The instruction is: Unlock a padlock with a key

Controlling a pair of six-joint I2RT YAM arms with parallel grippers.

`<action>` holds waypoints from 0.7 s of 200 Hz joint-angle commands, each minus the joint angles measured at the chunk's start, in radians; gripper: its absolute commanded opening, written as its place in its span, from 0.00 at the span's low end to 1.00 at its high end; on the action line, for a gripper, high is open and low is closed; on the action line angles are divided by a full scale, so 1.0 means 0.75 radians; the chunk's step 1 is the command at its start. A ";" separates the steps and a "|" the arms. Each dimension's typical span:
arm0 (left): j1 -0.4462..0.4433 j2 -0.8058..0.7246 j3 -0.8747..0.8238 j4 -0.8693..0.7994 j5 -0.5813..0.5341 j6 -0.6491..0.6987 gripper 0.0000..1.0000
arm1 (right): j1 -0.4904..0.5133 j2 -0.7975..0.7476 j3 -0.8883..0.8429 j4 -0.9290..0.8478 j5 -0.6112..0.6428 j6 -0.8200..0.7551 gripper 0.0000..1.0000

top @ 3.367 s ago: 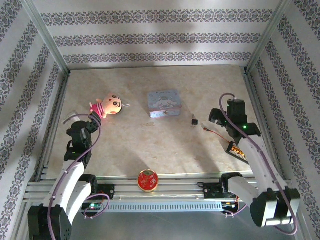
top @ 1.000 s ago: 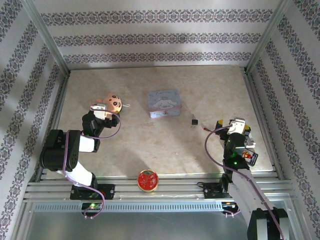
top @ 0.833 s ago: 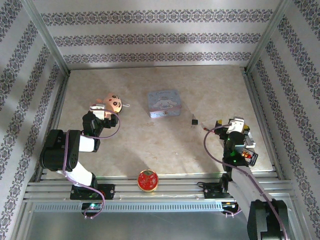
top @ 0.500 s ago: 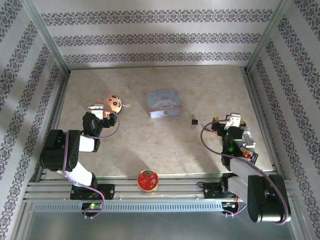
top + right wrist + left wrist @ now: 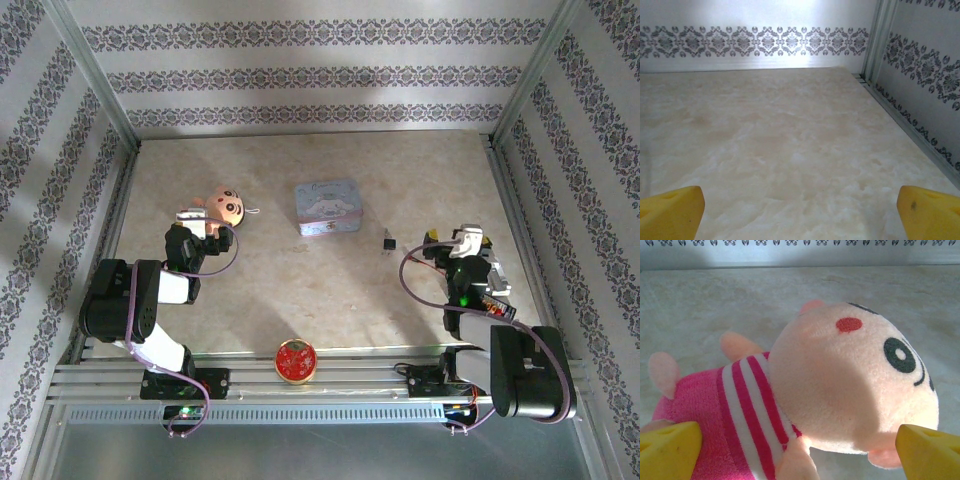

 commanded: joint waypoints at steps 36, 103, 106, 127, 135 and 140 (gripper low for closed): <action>0.006 -0.010 0.014 -0.015 -0.008 -0.020 0.99 | -0.003 0.096 0.007 0.205 -0.315 0.027 0.98; 0.006 -0.012 0.012 -0.006 -0.016 -0.024 0.99 | -0.019 0.531 0.141 0.436 -0.274 0.120 0.98; 0.006 -0.011 0.012 -0.008 -0.017 -0.024 0.99 | -0.023 0.529 0.144 0.428 -0.257 0.134 0.98; 0.006 -0.012 0.012 -0.007 -0.016 -0.024 0.99 | -0.045 0.518 0.234 0.255 -0.236 0.180 0.98; 0.006 -0.011 0.013 -0.005 -0.016 -0.024 0.99 | -0.036 0.507 0.283 0.146 -0.257 0.157 0.98; 0.006 -0.013 0.011 -0.004 -0.016 -0.025 0.99 | -0.023 0.501 0.314 0.092 -0.266 0.137 0.98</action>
